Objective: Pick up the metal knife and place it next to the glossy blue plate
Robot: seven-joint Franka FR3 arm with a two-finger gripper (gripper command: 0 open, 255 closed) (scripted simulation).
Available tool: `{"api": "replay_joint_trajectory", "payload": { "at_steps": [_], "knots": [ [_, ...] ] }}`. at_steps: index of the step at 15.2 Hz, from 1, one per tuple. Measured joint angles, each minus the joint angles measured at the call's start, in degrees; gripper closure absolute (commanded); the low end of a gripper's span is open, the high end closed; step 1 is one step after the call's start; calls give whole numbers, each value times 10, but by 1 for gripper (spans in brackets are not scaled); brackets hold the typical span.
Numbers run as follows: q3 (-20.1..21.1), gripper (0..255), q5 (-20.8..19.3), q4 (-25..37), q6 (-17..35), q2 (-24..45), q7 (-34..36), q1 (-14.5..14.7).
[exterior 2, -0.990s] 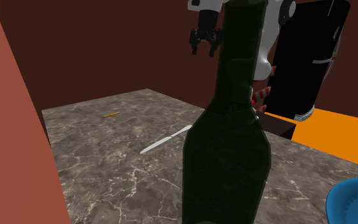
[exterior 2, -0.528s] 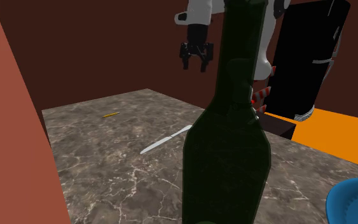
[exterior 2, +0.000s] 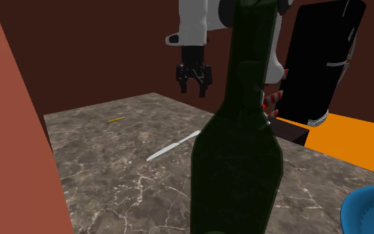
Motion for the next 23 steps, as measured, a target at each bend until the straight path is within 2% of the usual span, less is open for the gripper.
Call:
{"api": "replay_joint_trajectory", "payload": {
  "at_steps": [10, 18, 23],
  "knots": [
    [14, 0, 26, 160, 30, 217, 11, 15],
    [17, 0, 28, 153, 75, 256, 12, 19],
    [17, 0, 28, 150, 81, 259, 10, 19]
  ]
}}
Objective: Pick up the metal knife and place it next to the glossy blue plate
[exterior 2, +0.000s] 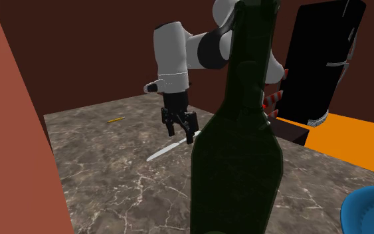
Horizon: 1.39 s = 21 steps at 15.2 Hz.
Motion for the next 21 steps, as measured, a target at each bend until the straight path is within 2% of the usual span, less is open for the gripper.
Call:
{"api": "replay_joint_trajectory", "payload": {
  "at_steps": [1, 2, 12, 21],
  "knots": [
    [0, 0, 0, 0, 0, 0, 0, 0],
    [0, 255, 0, 0, 0, 0, 0, 0],
    [-2, 255, -1, 2, 0, -1, 0, -2],
    [-1, 255, -1, 26, -51, -26, 4, -1]
  ]
}}
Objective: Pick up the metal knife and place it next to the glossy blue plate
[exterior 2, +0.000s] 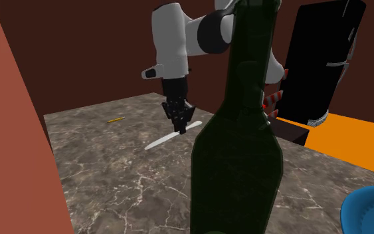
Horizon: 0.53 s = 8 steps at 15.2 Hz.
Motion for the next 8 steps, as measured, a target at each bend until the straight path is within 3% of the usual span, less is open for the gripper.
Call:
{"api": "replay_joint_trajectory", "payload": {
  "at_steps": [8],
  "knots": [
    [0, 255, -1, 31, -54, -23, 7, 0]
  ]
}}
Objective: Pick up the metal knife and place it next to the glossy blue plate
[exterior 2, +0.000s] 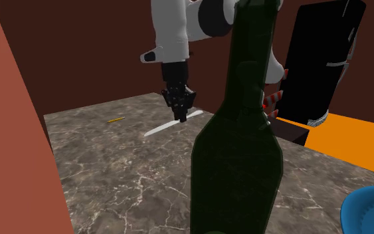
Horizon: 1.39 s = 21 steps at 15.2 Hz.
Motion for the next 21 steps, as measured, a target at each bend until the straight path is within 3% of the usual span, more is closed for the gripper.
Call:
{"api": "replay_joint_trajectory", "payload": {
  "at_steps": [3, 15, 21],
  "knots": [
    [5, 255, 0, -4, -7, -13, 14, 8],
    [67, 255, -4, -78, 37, -60, 158, 93],
    [101, 255, -12, -74, 44, -58, 240, 138]
  ]
}}
